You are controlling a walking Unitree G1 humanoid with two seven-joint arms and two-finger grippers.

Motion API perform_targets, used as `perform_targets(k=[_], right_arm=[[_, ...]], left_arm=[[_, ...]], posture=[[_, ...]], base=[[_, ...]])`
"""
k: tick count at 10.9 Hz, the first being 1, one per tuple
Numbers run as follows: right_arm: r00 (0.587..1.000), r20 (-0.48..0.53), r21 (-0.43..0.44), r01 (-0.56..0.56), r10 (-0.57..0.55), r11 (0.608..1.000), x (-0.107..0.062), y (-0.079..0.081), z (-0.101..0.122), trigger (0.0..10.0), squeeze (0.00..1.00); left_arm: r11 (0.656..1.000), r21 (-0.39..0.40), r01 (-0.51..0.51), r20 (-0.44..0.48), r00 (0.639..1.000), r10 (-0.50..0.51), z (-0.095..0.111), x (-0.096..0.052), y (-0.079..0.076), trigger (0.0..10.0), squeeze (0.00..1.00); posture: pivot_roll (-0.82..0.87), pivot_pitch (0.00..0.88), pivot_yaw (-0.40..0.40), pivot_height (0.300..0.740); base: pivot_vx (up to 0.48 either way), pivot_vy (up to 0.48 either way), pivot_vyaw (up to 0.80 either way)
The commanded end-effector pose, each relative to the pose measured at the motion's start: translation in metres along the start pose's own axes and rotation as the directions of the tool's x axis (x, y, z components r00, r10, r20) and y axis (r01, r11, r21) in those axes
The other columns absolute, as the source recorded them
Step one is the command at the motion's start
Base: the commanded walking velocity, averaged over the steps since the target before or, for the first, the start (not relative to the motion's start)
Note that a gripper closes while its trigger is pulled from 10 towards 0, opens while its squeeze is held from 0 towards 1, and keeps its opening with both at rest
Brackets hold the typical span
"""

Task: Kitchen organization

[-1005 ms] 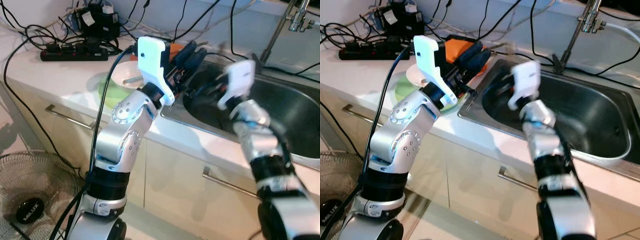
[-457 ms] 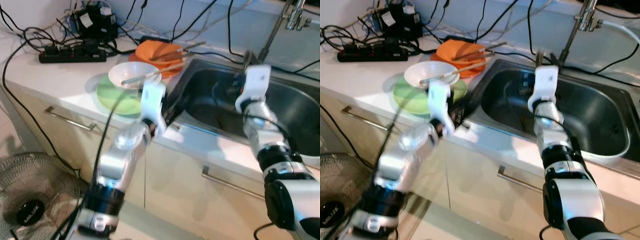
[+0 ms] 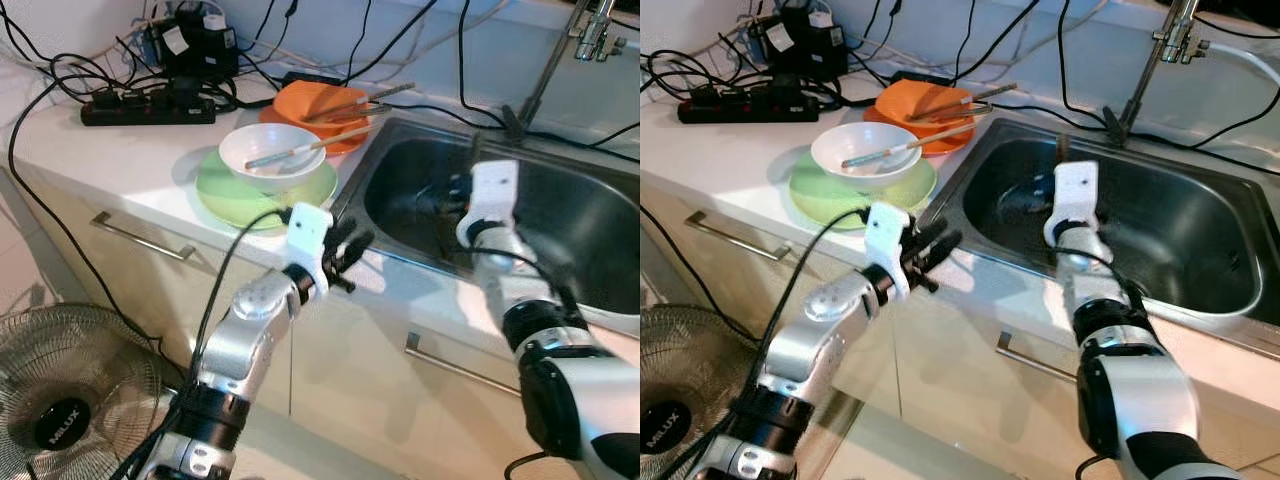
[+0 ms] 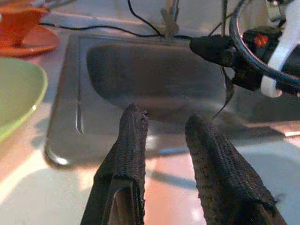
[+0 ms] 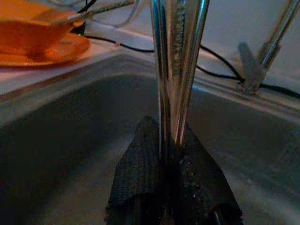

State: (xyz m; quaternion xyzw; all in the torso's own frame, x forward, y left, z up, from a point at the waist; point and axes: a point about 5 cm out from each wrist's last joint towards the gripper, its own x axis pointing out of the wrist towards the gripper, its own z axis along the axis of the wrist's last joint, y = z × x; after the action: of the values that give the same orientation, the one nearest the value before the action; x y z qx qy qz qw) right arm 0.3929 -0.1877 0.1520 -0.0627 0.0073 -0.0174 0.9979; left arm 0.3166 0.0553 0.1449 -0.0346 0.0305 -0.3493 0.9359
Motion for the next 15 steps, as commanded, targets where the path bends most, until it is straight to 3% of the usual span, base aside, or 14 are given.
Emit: perform_targets(k=[1, 7, 8, 9, 10, 11, 12, 15], right_arm=[[1.000, -0.015, -0.015, -0.002, 0.002, 1.000, -0.001, 0.001, -0.003, 10.0, 0.00], [0.992, -0.121, -0.008, -0.035, 0.034, 0.999, -0.010, 0.012, -0.031, 10.0, 0.00], [0.990, -0.133, -0.007, -0.051, 0.049, 0.999, -0.012, 0.015, -0.035, 10.0, 0.28], [0.988, -0.142, 0.002, -0.060, 0.060, 0.998, -0.013, 0.017, -0.038, 10.0, 1.00], [0.988, -0.142, -0.002, -0.059, 0.058, 0.998, -0.013, 0.017, -0.038, 10.0, 1.00], [0.988, -0.141, -0.006, -0.060, 0.059, 0.998, -0.013, 0.018, -0.038, 10.0, 0.06], [0.989, -0.137, -0.010, -0.063, 0.061, 0.998, -0.013, 0.020, -0.037, 10.0, 0.00], [0.993, -0.094, -0.007, -0.065, 0.064, 0.998, -0.009, 0.020, -0.027, 10.0, 0.00]], left_arm=[[1.000, 0.010, 0.024, -0.024, 0.999, -0.024, -0.005, 0.001, -0.004, 10.0, 0.00], [0.998, 0.019, 0.066, -0.086, 0.994, -0.064, -0.016, -0.003, -0.009, 10.0, 0.00], [0.997, 0.019, 0.068, -0.090, 0.994, -0.066, -0.017, -0.004, -0.009, 10.0, 0.00], [0.997, 0.017, 0.071, -0.093, 0.993, -0.069, -0.018, -0.005, -0.010, 10.0, 0.00], [0.997, 0.018, 0.072, -0.095, 0.993, -0.070, -0.018, -0.006, -0.010, 10.0, 0.00], [0.997, 0.019, 0.072, -0.097, 0.993, -0.070, -0.018, -0.006, -0.010, 10.0, 0.00], [0.997, 0.018, 0.074, -0.099, 0.993, -0.071, -0.019, -0.006, -0.010, 10.0, 0.00], [0.998, 0.025, 0.062, -0.079, 0.995, -0.060, -0.014, -0.004, -0.009, 10.0, 0.00]], posture=[[0.23, 0.006, -0.049, 0.740], [0.24, 0.000, -0.054, 0.740], [0.24, 0.000, -0.055, 0.740], [0.25, 0.000, -0.055, 0.740], [0.25, 0.000, -0.054, 0.740], [0.25, 0.001, -0.053, 0.740], [0.25, 0.001, -0.054, 0.740], [0.24, 0.005, -0.054, 0.740]], base=[[0.000, 0.000, 0.00], [0.000, 0.000, 0.00], [0.000, 0.000, 0.00], [0.000, 0.000, 0.00], [0.000, 0.000, 0.00], [0.000, 0.000, 0.00], [0.000, 0.000, 0.00], [0.000, 0.000, 0.00]])
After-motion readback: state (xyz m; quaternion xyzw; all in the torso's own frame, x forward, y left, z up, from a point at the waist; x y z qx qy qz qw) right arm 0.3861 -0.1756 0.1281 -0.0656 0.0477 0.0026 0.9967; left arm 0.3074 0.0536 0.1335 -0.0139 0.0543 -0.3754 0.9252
